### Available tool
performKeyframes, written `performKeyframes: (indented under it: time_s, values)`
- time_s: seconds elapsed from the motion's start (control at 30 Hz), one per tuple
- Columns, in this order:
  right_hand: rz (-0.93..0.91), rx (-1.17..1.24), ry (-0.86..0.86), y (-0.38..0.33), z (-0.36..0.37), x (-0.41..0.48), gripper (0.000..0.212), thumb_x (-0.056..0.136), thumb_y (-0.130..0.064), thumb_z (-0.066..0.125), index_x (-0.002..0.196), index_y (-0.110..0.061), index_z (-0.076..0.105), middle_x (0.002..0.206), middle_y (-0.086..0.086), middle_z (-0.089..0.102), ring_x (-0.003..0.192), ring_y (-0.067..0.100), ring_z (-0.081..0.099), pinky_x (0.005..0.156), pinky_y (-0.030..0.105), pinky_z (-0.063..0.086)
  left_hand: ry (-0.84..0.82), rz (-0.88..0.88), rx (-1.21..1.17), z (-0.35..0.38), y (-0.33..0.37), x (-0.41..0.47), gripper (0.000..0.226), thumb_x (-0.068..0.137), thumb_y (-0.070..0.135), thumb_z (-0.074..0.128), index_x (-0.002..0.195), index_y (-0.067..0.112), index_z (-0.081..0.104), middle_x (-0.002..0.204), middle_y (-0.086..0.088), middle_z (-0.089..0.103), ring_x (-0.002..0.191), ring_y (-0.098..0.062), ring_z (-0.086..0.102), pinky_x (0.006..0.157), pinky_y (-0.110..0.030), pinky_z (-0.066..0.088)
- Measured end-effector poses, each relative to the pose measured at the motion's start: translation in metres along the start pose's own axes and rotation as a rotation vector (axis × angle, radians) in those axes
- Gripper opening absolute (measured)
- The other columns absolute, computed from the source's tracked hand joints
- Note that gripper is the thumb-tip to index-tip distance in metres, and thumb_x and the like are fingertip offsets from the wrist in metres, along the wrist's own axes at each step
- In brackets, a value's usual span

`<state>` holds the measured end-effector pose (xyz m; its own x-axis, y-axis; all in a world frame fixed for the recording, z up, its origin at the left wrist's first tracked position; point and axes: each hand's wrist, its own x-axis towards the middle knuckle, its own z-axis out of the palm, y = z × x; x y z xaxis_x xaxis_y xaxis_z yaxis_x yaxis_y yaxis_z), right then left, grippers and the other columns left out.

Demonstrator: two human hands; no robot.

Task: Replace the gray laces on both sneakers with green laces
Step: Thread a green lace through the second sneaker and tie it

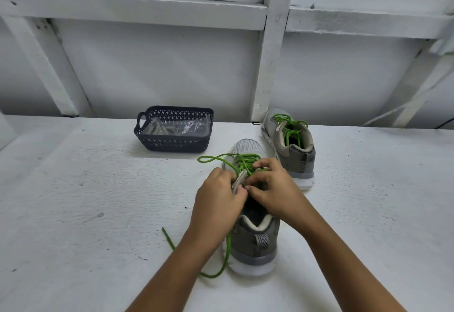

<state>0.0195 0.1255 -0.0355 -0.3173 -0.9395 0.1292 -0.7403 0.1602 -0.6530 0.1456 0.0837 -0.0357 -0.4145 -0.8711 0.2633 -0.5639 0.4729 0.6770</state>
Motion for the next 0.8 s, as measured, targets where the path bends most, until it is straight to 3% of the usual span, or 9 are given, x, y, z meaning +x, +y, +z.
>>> performKeyframes:
  time_s: [0.2,0.27,0.33,0.4,0.47,0.57,0.63,0.7,0.8]
  values:
    - [-0.021,0.078,0.082,0.0,0.001,-0.004,0.006,0.083,-0.014,0.069,0.085,-0.01,0.073,0.108,-0.004,0.043,0.112,0.017,0.048,0.094,0.018,0.035,0.01,-0.037,-0.101,0.002,-0.003,-0.003,0.012,0.081,0.021,0.062,0.091,0.014,0.06,0.092,0.0,0.057,0.085,-0.018,0.056,0.076,-0.036,0.047]
    - [-0.035,0.137,0.143,-0.001,0.0,-0.008,0.004,0.082,-0.01,0.068,0.08,-0.012,0.071,0.107,-0.003,0.047,0.105,0.009,0.05,0.084,0.004,0.032,0.018,-0.089,-0.196,0.002,-0.003,-0.005,0.013,0.08,0.019,0.065,0.091,0.019,0.059,0.091,0.002,0.059,0.082,-0.013,0.056,0.075,-0.033,0.049]
    - [-0.035,0.215,0.218,-0.001,-0.003,-0.014,0.012,0.082,-0.007,0.067,0.074,-0.016,0.066,0.106,-0.002,0.051,0.099,-0.001,0.051,0.077,-0.001,0.032,0.016,-0.148,-0.29,0.002,-0.004,-0.008,0.019,0.081,0.018,0.066,0.093,0.025,0.054,0.088,0.007,0.06,0.079,-0.003,0.056,0.071,-0.022,0.048]
    - [-0.011,0.308,0.275,-0.001,-0.007,-0.021,0.017,0.083,-0.004,0.064,0.071,-0.016,0.063,0.105,-0.003,0.055,0.099,-0.005,0.052,0.073,0.003,0.038,0.014,-0.181,-0.353,0.002,-0.005,-0.009,0.027,0.081,0.018,0.067,0.098,0.029,0.049,0.088,0.011,0.059,0.078,0.002,0.055,0.065,-0.01,0.043]
    - [0.047,0.466,0.321,-0.002,-0.011,-0.026,0.019,0.086,-0.001,0.059,0.071,-0.013,0.06,0.103,-0.007,0.061,0.096,-0.004,0.056,0.073,0.006,0.043,0.013,-0.192,-0.378,0.004,-0.007,-0.01,0.032,0.082,0.019,0.067,0.103,0.03,0.045,0.09,0.011,0.059,0.081,0.002,0.055,0.063,-0.008,0.041]
    - [0.156,0.828,0.387,-0.009,-0.019,-0.027,0.023,0.094,-0.002,0.047,0.073,-0.011,0.051,0.096,-0.001,0.071,0.091,0.01,0.062,0.082,0.021,0.047,0.026,-0.205,-0.408,0.006,-0.01,-0.01,0.038,0.083,0.019,0.067,0.111,0.028,0.044,0.092,0.012,0.058,0.082,0.002,0.055,0.062,-0.005,0.041]
    - [0.166,1.123,0.362,-0.015,-0.028,-0.025,0.026,0.098,-0.002,0.036,0.076,-0.012,0.044,0.081,0.004,0.072,0.083,0.019,0.066,0.081,0.028,0.052,0.034,-0.208,-0.42,0.007,-0.011,-0.011,0.046,0.083,0.018,0.068,0.122,0.024,0.043,0.093,0.013,0.057,0.082,0.003,0.055,0.061,-0.001,0.039]
    - [0.171,1.323,0.266,-0.02,-0.037,-0.025,0.026,0.1,-0.004,0.029,0.078,-0.012,0.038,0.059,0.004,0.06,0.06,0.021,0.062,0.069,0.031,0.057,0.042,-0.203,-0.421,0.007,-0.011,-0.011,0.055,0.083,0.018,0.068,0.13,0.02,0.039,0.093,0.013,0.056,0.081,0.003,0.055,0.06,0.0,0.038]
    - [0.224,0.987,0.06,-0.014,-0.044,-0.026,0.024,0.098,-0.002,0.033,0.077,-0.011,0.038,0.051,0.001,0.043,0.04,0.011,0.034,0.042,0.024,0.041,0.044,-0.197,-0.441,0.007,-0.011,-0.01,0.059,0.082,0.017,0.069,0.132,0.021,0.037,0.092,0.012,0.057,0.081,0.004,0.056,0.06,0.0,0.038]
